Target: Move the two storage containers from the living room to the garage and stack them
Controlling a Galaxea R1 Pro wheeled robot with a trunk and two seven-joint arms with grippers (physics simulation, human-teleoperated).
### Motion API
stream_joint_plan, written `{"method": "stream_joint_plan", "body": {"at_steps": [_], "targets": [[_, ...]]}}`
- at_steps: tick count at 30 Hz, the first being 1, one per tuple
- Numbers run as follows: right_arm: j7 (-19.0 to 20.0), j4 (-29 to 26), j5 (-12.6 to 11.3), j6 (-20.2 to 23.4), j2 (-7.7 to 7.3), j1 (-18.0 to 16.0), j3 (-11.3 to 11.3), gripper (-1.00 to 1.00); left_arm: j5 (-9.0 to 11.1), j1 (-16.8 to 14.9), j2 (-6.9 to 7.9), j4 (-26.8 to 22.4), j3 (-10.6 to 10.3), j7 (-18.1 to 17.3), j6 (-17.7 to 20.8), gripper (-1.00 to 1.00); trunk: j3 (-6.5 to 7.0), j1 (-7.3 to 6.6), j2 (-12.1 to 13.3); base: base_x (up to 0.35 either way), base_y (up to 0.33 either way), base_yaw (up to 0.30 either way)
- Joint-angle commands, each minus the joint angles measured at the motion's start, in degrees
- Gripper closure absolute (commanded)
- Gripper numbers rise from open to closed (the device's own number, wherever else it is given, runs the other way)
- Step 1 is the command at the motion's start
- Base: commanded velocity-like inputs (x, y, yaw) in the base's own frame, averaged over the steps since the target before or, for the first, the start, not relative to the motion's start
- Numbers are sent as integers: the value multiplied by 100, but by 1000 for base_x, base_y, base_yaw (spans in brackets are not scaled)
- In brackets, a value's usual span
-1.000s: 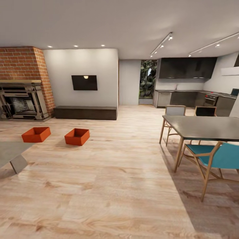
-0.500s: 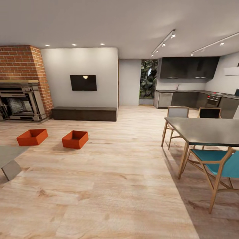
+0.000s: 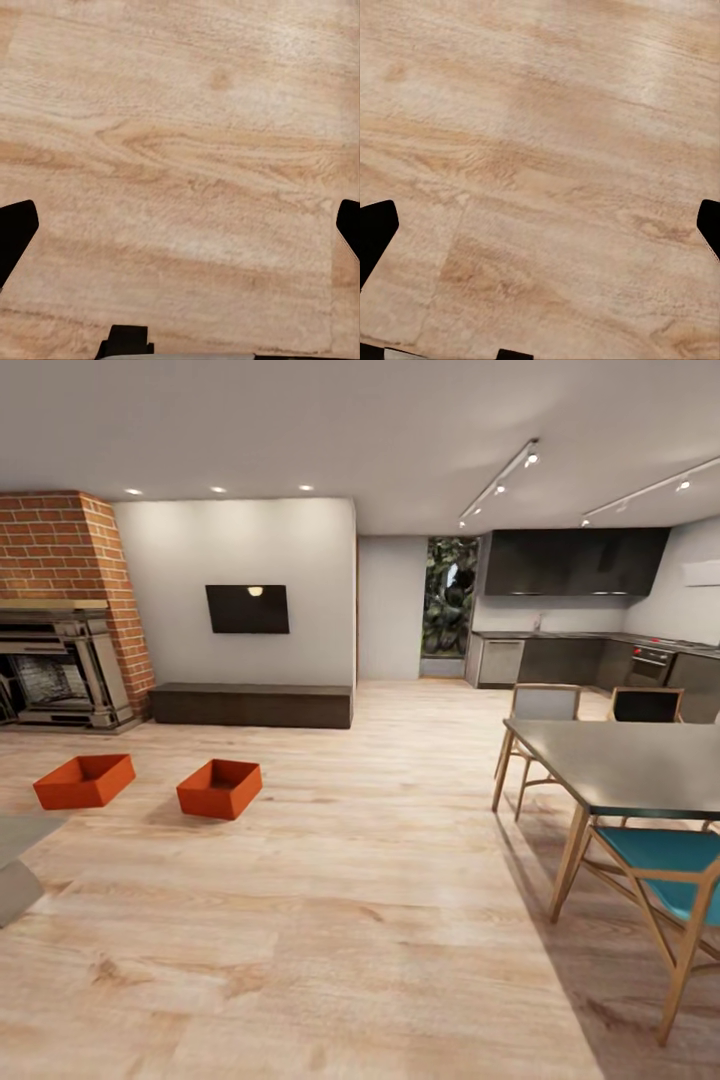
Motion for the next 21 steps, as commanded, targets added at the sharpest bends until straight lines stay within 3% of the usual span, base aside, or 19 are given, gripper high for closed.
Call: {"method": "stream_joint_plan", "body": {"at_steps": [1,21], "targets": [[21,-9,53,-9,2,2,-40,-100,-5,-4,0,5,48,-47,-14,-100,-5,4,-2,326,0,0],[12,-9,53,-9,0,2,-40,-100,-5,-4,0,5,54,-47,-15,-100,-18,4,-2,326,0,0]]}}
